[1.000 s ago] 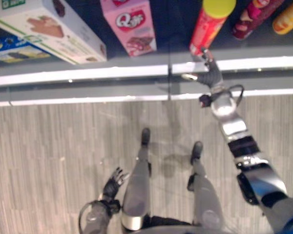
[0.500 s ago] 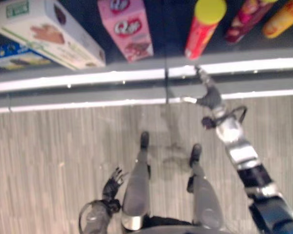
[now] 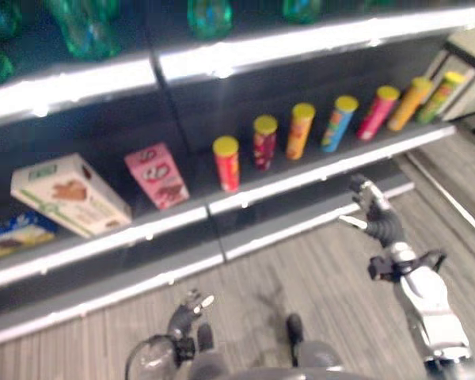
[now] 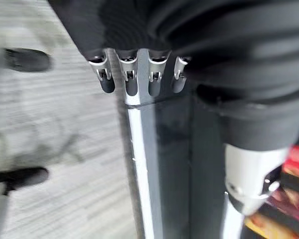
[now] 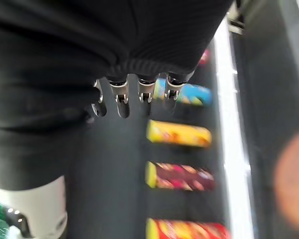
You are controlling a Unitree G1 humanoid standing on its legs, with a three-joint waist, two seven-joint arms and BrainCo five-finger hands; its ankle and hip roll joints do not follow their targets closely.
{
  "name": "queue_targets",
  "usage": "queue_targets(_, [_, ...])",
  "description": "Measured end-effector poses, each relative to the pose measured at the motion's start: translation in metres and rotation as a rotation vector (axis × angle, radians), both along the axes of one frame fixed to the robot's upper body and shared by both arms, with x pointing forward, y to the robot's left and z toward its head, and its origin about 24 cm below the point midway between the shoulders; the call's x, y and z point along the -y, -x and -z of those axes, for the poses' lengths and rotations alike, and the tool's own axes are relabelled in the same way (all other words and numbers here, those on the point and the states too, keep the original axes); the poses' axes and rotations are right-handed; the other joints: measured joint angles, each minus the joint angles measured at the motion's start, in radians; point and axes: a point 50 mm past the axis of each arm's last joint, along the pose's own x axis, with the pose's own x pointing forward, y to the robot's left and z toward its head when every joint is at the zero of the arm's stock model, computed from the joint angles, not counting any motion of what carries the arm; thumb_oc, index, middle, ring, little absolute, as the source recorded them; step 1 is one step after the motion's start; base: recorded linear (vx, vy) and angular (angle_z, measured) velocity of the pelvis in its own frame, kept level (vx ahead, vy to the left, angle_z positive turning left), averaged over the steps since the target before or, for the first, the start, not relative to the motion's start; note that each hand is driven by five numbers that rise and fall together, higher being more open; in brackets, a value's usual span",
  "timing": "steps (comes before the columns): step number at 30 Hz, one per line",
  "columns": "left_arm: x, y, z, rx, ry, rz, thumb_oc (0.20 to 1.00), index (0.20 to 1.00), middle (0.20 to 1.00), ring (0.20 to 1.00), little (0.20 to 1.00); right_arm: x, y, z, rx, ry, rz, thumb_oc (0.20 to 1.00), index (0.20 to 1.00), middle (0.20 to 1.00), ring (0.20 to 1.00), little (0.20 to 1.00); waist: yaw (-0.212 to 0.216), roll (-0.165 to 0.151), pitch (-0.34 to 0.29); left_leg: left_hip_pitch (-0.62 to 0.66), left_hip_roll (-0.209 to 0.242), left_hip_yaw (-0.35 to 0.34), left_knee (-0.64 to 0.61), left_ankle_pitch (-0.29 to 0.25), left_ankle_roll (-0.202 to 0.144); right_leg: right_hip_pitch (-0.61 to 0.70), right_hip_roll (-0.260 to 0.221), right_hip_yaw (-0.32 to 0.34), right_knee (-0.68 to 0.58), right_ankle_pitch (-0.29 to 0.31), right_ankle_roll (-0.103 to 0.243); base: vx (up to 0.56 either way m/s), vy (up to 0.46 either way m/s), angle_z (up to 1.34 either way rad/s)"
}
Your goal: Put the goods on the table back onto the shelves and tidy them up.
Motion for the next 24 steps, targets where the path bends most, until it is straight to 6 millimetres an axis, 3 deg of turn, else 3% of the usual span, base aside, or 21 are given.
queue_targets(1, [0.003,0.001,0.001,-0.004,0.006,0.006,1.000,1.000,1.000,1.000,1.000,-0.002,-0.002,-0.002,0.007,0.000,-0.004,1.000,1.000,1.000,1.000,1.000,0.001,0.002,-0.019,0.015,0.007,0.015,0.002,-0.004,-0.006,0.001,0.008,0.015,0.000,-0.005,0.002,-0.10,-0.150,-0.89])
queue_targets(2, [0.002,0.008,0.005,-0.036,0.000,0.012,1.000,1.000,1.000,1.000,1.000,-0.011,-0.014,-0.010,0.038,0.018,-0.049,1.000,1.000,1.000,1.000,1.000,0.014,-0.016,-0.024,0.064,-0.024,-0.043,0.006,-0.044,-0.024,-0.003,0.022,0.101,0.010,0.003,0.001,-0.21,-0.151,-2.20])
queue_targets(3, [-0.002,0.014,0.006,-0.054,-0.008,0.007,1.000,1.000,1.000,1.000,1.000,-0.014,-0.029,-0.019,0.068,0.014,-0.049,1.000,1.000,1.000,1.000,1.000,0.051,-0.038,-0.052,0.095,-0.099,-0.184,0.007,-0.106,0.020,-0.032,0.022,0.194,0.006,0.033,-0.003,-0.26,-0.097,-2.34])
queue_targets(4, [-0.004,0.009,0.004,-0.037,-0.016,0.011,1.000,1.000,1.000,1.000,1.000,-0.012,-0.031,-0.021,0.080,0.009,-0.031,1.000,1.000,1.000,1.000,1.000,0.043,-0.055,-0.056,0.096,-0.118,-0.189,0.017,-0.127,0.027,-0.044,0.022,0.224,0.011,0.071,0.013,-0.26,0.010,-2.09])
queue_targets(5, [-0.006,0.007,0.002,-0.027,-0.020,0.001,1.000,1.000,1.000,1.000,1.000,-0.012,-0.034,-0.019,0.072,0.002,-0.019,1.000,1.000,1.000,1.000,1.000,0.051,-0.076,-0.057,0.104,-0.157,-0.244,0.025,-0.149,0.056,-0.069,0.025,0.263,0.024,0.090,0.027,-0.16,0.128,-1.41])
queue_targets(6, [-0.011,0.004,0.001,-0.020,-0.027,-0.018,1.000,1.000,1.000,1.000,1.000,-0.010,-0.034,-0.017,0.063,-0.011,0.001,1.000,1.000,1.000,1.000,1.000,0.066,-0.101,-0.058,0.096,-0.174,-0.251,0.042,-0.159,0.071,-0.092,0.019,0.297,0.023,0.092,0.019,-0.08,0.123,-1.26])
queue_targets(7, [-0.015,0.003,0.001,-0.027,-0.035,-0.021,1.000,1.000,1.000,1.000,1.000,-0.003,-0.029,-0.011,0.041,-0.014,0.030,1.000,1.000,1.000,1.000,1.000,0.054,-0.126,-0.061,0.073,-0.187,-0.229,0.074,-0.172,0.072,-0.095,0.004,0.290,0.006,0.078,0.016,-0.05,0.153,-0.85])
queue_targets(9, [-0.016,0.000,0.000,-0.021,-0.039,-0.015,1.000,1.000,1.000,1.000,1.000,0.014,-0.021,-0.001,0.000,-0.032,0.115,1.000,1.000,1.000,1.000,1.000,0.029,-0.116,-0.055,0.043,-0.173,-0.230,0.113,-0.185,0.085,-0.108,0.004,0.239,0.008,-0.020,0.039,-0.03,0.113,-0.24])
queue_targets(11, [-0.022,0.006,0.001,-0.040,-0.061,0.001,1.000,1.000,1.000,1.000,1.000,0.022,-0.020,0.003,-0.020,-0.062,0.165,1.000,1.000,1.000,1.000,1.000,0.007,-0.100,-0.070,0.034,-0.147,-0.199,0.113,-0.187,0.079,-0.144,0.024,0.151,0.094,-0.046,-0.030,-0.20,0.213,-0.23])
queue_targets(12, [-0.029,0.014,0.003,-0.065,-0.083,0.004,1.000,1.000,1.000,1.000,1.000,0.019,-0.018,0.002,-0.012,-0.069,0.160,1.000,1.000,1.000,1.000,1.000,0.003,-0.130,-0.089,0.035,-0.173,-0.182,0.134,-0.190,0.072,-0.157,0.016,0.177,0.092,-0.006,-0.008,-0.23,0.183,-0.54])
queue_targets(13, [-0.036,0.022,0.003,-0.089,-0.108,0.011,1.000,1.000,1.000,1.000,1.000,0.011,-0.018,-0.006,0.023,-0.094,0.142,1.000,1.000,1.000,1.000,1.000,0.006,-0.164,-0.087,0.021,-0.211,-0.173,0.171,-0.212,0.081,-0.184,0.005,0.246,0.106,0.093,0.034,-0.25,0.052,-1.05])
queue_targets(14, [-0.035,0.030,0.007,-0.115,-0.102,0.003,1.000,1.000,1.000,1.000,1.000,0.004,-0.023,-0.013,0.055,-0.115,0.128,1.000,1.000,1.000,1.000,1.000,0.020,-0.147,-0.085,-0.010,-0.219,-0.163,0.199,-0.222,0.095,-0.213,0.016,0.261,0.094,0.166,0.072,-0.13,-0.002,-1.71])
queue_targets(15, [-0.029,0.041,0.012,-0.152,-0.085,0.004,1.000,1.000,1.000,1.000,1.000,0.002,-0.029,-0.015,0.058,-0.123,0.129,1.000,1.000,1.000,1.000,1.000,0.012,-0.135,-0.069,-0.032,-0.223,-0.105,0.248,-0.254,0.107,-0.223,0.041,0.247,0.010,0.249,0.121,-0.28,-0.014,-1.84])
queue_targets(16, [-0.033,0.045,0.009,-0.139,-0.086,-0.008,1.000,1.000,1.000,1.000,1.000,-0.005,-0.035,-0.014,0.047,-0.148,0.126,1.000,1.000,1.000,1.000,1.000,0.009,-0.166,-0.059,-0.074,-0.262,-0.095,0.326,-0.307,0.140,-0.227,0.044,0.221,-0.007,0.119,0.149,-0.21,-0.022,-1.81])
queue_targets(17, [-0.028,0.037,0.009,-0.115,-0.069,-0.039,1.000,1.000,1.000,1.000,1.000,-0.003,-0.043,-0.019,0.055,-0.139,0.136,1.000,1.000,1.000,1.000,1.000,0.018,-0.101,-0.011,-0.104,-0.241,-0.092,0.369,-0.308,0.184,-0.238,0.041,0.130,0.013,0.013,0.121,-0.21,-0.022,-2.59])
queue_targets(18, [-0.022,0.038,0.012,-0.121,-0.053,-0.051,1.000,1.000,1.000,1.000,1.000,-0.009,-0.055,-0.006,-0.033,-0.139,0.138,1.000,1.000,1.000,1.000,1.000,0.066,-0.011,0.016,-0.098,-0.104,0.048,0.368,-0.304,0.160,-0.327,0.083,-0.130,0.204,-0.026,-0.132,-0.13,-0.038,-2.28])
queue_targets(19, [-0.022,0.039,0.015,-0.143,-0.047,-0.056,1.000,1.000,1.000,1.000,1.000,-0.002,-0.046,0.001,-0.065,-0.115,0.151,1.000,1.000,1.000,1.000,1.000,0.061,0.035,0.025,-0.073,-0.068,0.042,0.315,-0.275,0.149,-0.309,0.077,-0.141,0.290,-0.032,-0.126,-0.07,-0.025,-1.87])
queue_targets(20, [-0.026,0.039,0.014,-0.140,-0.055,-0.070,1.000,1.000,1.000,1.000,1.000,0.002,-0.042,0.005,-0.083,-0.094,0.161,1.000,1.000,1.000,1.000,1.000,0.065,0.040,0.025,-0.043,-0.063,0.046,0.260,-0.246,0.142,-0.275,0.055,-0.139,0.315,-0.038,-0.102,-0.11,-0.041,-0.50])
queue_targets(22, [-0.037,0.054,0.017,-0.184,-0.072,-0.111,1.000,1.000,1.000,1.000,1.000,0.003,-0.038,0.006,-0.088,-0.086,0.160,1.000,1.000,1.000,1.000,1.000,0.103,0.003,0.009,0.049,-0.043,0.139,0.157,-0.171,0.109,-0.097,-0.069,-0.133,0.419,-0.111,-0.017,-0.13,-0.076,-0.85])
queue_targets(23, [-0.040,0.058,0.018,-0.197,-0.080,-0.112,1.000,1.000,1.000,1.000,1.000,0.001,-0.038,0.005,-0.082,-0.087,0.151,1.000,1.000,1.000,1.000,1.000,0.122,-0.016,-0.001,0.050,-0.039,0.150,0.148,-0.163,0.096,-0.035,-0.097,-0.161,0.383,-0.119,-0.001,-0.19,-0.134,-0.93])
queue_targets(24, [-0.044,0.060,0.018,-0.203,-0.088,-0.116,1.000,1.000,1.000,1.000,1.000,-0.002,-0.039,0.004,-0.078,-0.095,0.143,1.000,1.000,1.000,1.000,1.000,0.145,-0.049,-0.015,0.050,-0.038,0.164,0.144,-0.156,0.084,0.030,-0.120,-0.174,0.283,-0.069,-0.005,-0.14,-0.109,-0.66])
